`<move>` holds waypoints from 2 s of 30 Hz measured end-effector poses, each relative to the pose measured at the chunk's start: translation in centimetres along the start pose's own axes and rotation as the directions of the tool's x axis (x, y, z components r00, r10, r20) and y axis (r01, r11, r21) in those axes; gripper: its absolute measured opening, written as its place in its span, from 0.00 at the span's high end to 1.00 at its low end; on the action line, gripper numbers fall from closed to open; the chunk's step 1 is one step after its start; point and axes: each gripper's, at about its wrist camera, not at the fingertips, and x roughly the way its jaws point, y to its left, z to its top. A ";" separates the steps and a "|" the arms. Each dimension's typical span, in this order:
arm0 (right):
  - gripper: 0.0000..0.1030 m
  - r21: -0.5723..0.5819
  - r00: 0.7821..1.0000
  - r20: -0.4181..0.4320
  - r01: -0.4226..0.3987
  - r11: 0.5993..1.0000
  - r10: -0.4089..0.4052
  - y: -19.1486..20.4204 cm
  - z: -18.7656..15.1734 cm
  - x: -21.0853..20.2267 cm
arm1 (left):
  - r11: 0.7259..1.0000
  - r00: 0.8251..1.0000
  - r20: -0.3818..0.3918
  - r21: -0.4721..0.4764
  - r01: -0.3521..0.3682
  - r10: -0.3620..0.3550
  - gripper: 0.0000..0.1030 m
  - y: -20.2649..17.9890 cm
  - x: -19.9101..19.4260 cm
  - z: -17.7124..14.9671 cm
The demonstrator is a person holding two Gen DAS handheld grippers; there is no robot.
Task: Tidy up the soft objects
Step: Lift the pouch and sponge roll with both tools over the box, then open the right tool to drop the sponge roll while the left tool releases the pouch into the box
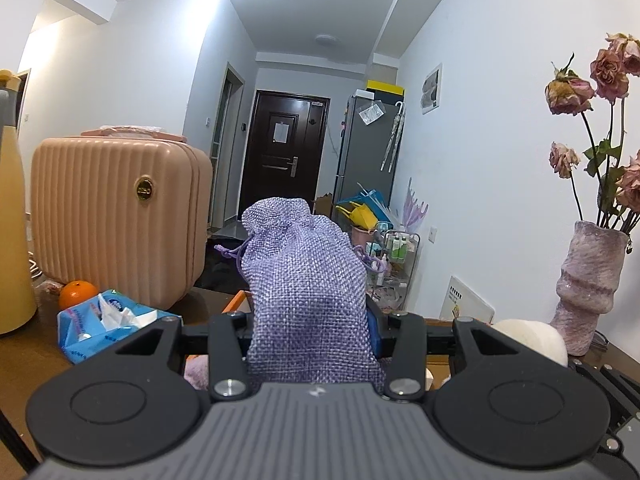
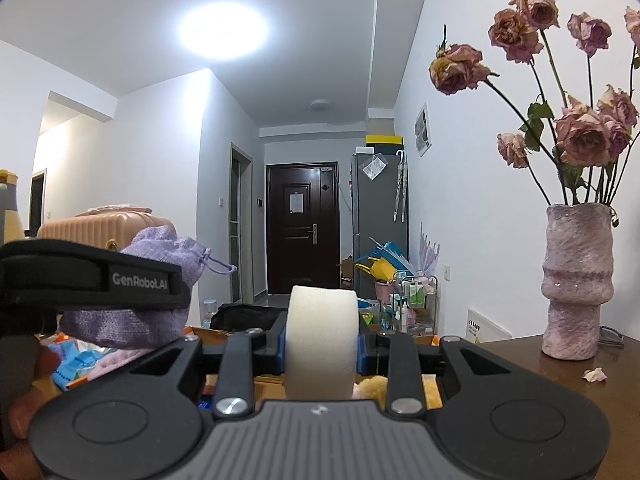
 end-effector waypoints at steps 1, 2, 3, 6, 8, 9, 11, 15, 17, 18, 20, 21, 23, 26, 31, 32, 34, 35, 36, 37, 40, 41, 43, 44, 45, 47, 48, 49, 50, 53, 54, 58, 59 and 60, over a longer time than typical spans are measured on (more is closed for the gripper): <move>0.72 0.000 1.000 -0.001 0.000 1.000 0.000 -0.1 0.0 0.3 | 1.000 1.000 0.000 0.002 0.002 -0.002 0.57 0.0 0.3 0.0; 0.72 0.000 1.000 -0.002 0.000 1.000 0.000 -0.1 0.0 0.6 | 1.000 1.000 -0.001 0.004 0.004 -0.004 0.57 -0.1 0.6 0.0; 0.72 -0.001 1.000 -0.002 0.001 1.000 -0.001 0.0 0.0 0.8 | 1.000 1.000 -0.002 0.007 0.004 -0.004 0.57 0.0 0.9 0.0; 0.72 -0.004 1.000 -0.004 0.008 1.000 -0.008 -0.1 -0.1 1.6 | 1.000 1.000 -0.007 0.014 0.004 -0.004 0.57 -0.2 2.0 -0.1; 0.72 -0.004 1.000 -0.007 0.010 1.000 -0.011 -0.2 -0.1 2.0 | 1.000 1.000 -0.012 0.014 0.009 -0.009 0.57 -0.1 2.5 -0.2; 0.72 -0.004 1.000 -0.010 0.011 1.000 -0.011 -0.3 -0.1 2.3 | 1.000 1.000 -0.014 0.016 0.011 -0.010 0.57 -0.2 2.7 -0.2; 0.72 -0.006 1.000 -0.018 0.013 1.000 -0.013 -0.3 -0.2 2.9 | 1.000 1.000 -0.016 0.021 0.011 -0.011 0.57 -0.2 3.2 -0.2; 0.72 -0.009 0.999 -0.030 0.018 1.000 -0.018 -0.4 -0.2 3.9 | 0.999 1.000 -0.022 0.032 0.016 -0.015 0.57 -0.3 4.2 -0.4; 0.72 -0.009 0.999 -0.035 0.021 1.000 -0.022 -0.5 -0.2 4.3 | 0.999 1.000 -0.023 0.040 0.014 -0.014 0.57 -0.3 4.6 -0.5; 0.72 -0.008 0.999 -0.037 0.022 1.000 -0.022 -0.5 -0.2 4.4 | 0.999 1.000 -0.024 0.043 0.015 -0.014 0.57 -0.3 4.8 -0.6; 0.72 -0.010 0.999 -0.042 0.025 1.000 -0.026 -0.6 -0.2 4.8 | 0.999 1.000 -0.026 0.050 0.012 -0.011 0.57 -0.4 5.2 -0.7; 0.72 -0.011 0.999 -0.045 0.026 1.000 -0.027 -0.6 -0.1 5.0 | 0.999 1.000 -0.026 0.053 0.011 -0.010 0.57 -0.4 5.5 -0.8; 0.72 -0.014 0.998 -0.053 0.028 1.000 -0.029 -0.6 -0.2 5.4 | 0.998 1.000 -0.026 0.059 0.010 -0.009 0.57 -0.6 5.7 -0.8; 0.72 -0.017 0.997 -0.068 0.028 0.999 -0.029 -0.6 -0.2 6.1 | 0.997 1.000 -0.028 0.075 0.006 -0.004 0.57 -0.9 6.2 -1.1; 0.72 -0.020 0.993 -0.117 0.030 0.999 -0.033 -0.7 -0.6 7.0 | 0.997 0.999 -0.050 0.082 0.005 -0.001 0.57 -1.0 6.8 -1.4; 0.72 -0.020 0.992 -0.124 0.030 0.999 -0.033 -0.7 -0.6 7.0 | 0.997 0.999 -0.054 0.082 0.005 -0.001 0.57 -0.9 6.9 -1.4; 0.71 -0.024 0.991 -0.132 0.027 0.999 -0.030 -0.8 -0.8 7.0 | 0.996 0.999 -0.053 0.088 0.003 0.002 0.54 -1.0 6.7 -1.5; 0.71 -0.026 0.991 -0.134 0.026 0.999 -0.030 -0.8 -0.8 7.0 | 0.996 0.999 -0.053 0.092 0.001 0.004 0.53 -1.0 6.8 -1.6; 0.70 -0.029 0.990 -0.135 0.025 0.999 -0.029 -0.7 -0.9 7.0 | 0.996 0.999 -0.052 0.093 -0.005 0.009 0.49 -1.0 6.7 -1.6; 0.67 -0.033 0.990 -0.139 0.025 0.999 -0.029 -0.7 -0.9 7.0 | 0.996 0.999 -0.051 0.090 -0.011 0.016 0.41 -0.9 6.7 -1.6; 0.46 -0.025 0.988 -0.149 0.028 0.999 -0.031 -1.1 -0.9 7.1 | 0.997 0.998 -0.045 0.068 -0.035 0.039 0.19 -0.5 6.6 -1.5; 0.41 -0.016 0.989 -0.147 0.028 0.999 -0.030 -1.2 -0.9 7.0 | 0.997 0.998 -0.040 0.058 -0.047 0.049 0.15 -0.3 6.5 -1.4; 0.19 -0.002 0.990 -0.138 0.029 1.000 -0.029 -1.4 -0.9 6.7 | 0.997 0.997 -0.021 0.038 -0.073 0.073 0.00 0.1 6.2 -1.3; 0.13 0.004 0.992 -0.126 0.032 0.999 -0.031 -1.5 -0.8 6.5 | 0.996 0.996 -0.010 0.029 -0.084 0.085 0.00 0.3 6.0 -1.2; 0.05 0.007 0.993 -0.113 0.035 0.999 -0.034 -1.5 -0.8 6.3 | 0.995 0.995 0.003 0.022 -0.099 0.099 0.00 0.4 5.8 -1.1; 0.02 0.009 0.996 -0.081 0.039 0.999 -0.039 -1.5 -0.7 5.7 | 0.996 0.996 0.008 0.023 -0.090 0.090 0.00 0.5 5.4 -1.1; 0.01 0.010 0.997 -0.072 0.039 0.999 -0.038 -1.6 -0.7 5.5 | 0.996 0.996 0.012 0.025 -0.089 0.089 0.00 0.5 5.2 -1.1; 0.00 0.012 0.997 -0.065 0.037 0.999 -0.036 -1.6 -0.7 5.3 | 0.995 0.996 0.017 0.028 -0.092 0.092 0.00 0.6 5.0 -1.0; 0.00 0.014 0.998 -0.060 0.036 0.999 -0.035 -1.7 -0.6 5.0 | 0.995 0.995 0.024 0.032 -0.095 0.094 0.00 0.6 4.7 -1.0; 0.00 0.020 0.999 -0.040 0.033 0.999 -0.032 -1.9 -0.5 4.0 | 0.995 0.995 0.045 0.035 -0.094 0.092 0.00 0.8 3.6 -0.9; 0.00 0.021 0.999 -0.034 0.032 0.999 -0.031 -1.9 -0.5 3.6 | 0.995 0.995 0.050 0.034 -0.092 0.091 0.00 0.9 3.1 -0.8; 0.00 0.011 0.999 0.000 0.033 0.999 -0.033 -2.0 -0.3 1.4 | 0.996 0.995 0.057 0.031 -0.085 0.083 0.00 0.9 1.1 -0.8; 0.00 0.006 0.999 0.005 0.034 0.999 -0.034 -2.0 -0.2 0.8 | 0.996 0.995 0.057 0.032 -0.083 0.081 0.00 1.0 0.5 -0.8; 0.00 0.002 0.999 0.010 0.036 0.999 -0.036 -2.1 -0.2 0.2 | 0.996 0.995 0.059 0.033 -0.079 0.077 0.00 1.0 -0.1 -0.9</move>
